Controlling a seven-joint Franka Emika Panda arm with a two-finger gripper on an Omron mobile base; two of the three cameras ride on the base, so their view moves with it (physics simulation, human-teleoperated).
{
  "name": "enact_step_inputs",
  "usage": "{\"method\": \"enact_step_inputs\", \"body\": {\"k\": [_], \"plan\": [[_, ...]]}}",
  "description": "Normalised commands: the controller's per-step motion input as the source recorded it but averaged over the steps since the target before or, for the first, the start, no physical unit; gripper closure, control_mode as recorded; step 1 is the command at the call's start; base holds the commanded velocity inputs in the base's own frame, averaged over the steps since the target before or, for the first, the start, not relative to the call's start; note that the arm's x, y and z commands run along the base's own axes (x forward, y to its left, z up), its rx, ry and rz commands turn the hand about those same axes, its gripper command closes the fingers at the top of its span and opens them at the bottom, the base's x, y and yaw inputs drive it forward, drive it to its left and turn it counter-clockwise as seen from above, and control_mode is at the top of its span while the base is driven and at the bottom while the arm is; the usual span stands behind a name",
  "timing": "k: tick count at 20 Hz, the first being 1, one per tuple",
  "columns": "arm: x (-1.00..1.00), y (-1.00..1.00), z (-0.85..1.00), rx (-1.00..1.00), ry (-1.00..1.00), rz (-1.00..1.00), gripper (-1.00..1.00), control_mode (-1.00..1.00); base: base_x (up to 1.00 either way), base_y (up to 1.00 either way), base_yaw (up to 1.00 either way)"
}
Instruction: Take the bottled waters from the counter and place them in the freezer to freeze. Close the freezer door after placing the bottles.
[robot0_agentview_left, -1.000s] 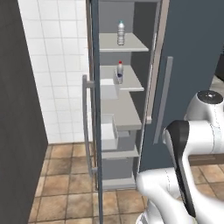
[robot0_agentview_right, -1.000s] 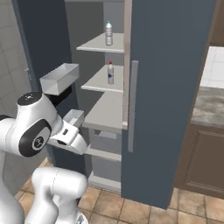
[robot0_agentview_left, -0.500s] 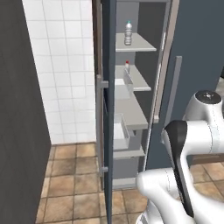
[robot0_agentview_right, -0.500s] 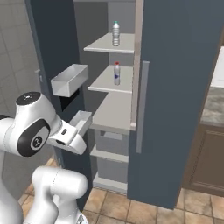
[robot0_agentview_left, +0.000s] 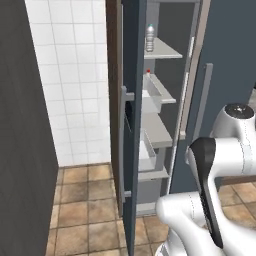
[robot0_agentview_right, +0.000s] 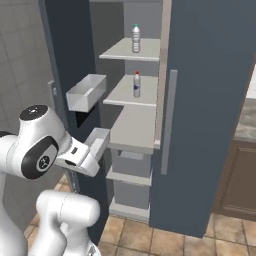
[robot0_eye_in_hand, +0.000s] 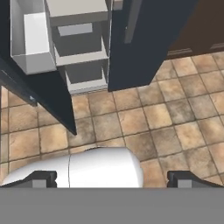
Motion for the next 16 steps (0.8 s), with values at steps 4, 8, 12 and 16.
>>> {"method": "enact_step_inputs", "body": {"k": [4,8,12,16], "plan": [[0.0,0.0,0.0,0.0,0.0,0.0,-1.0,1.0,0.0,0.47,-0.05],[0.0,0.0,0.0,0.0,0.0,0.0,-1.0,1.0,0.0,0.33,-0.03],[0.0,0.0,0.0,0.0,0.0,0.0,-1.0,1.0,0.02,0.42,0.0],[0.0,0.0,0.0,0.0,0.0,0.0,-1.0,1.0,0.01,0.41,0.0]]}}
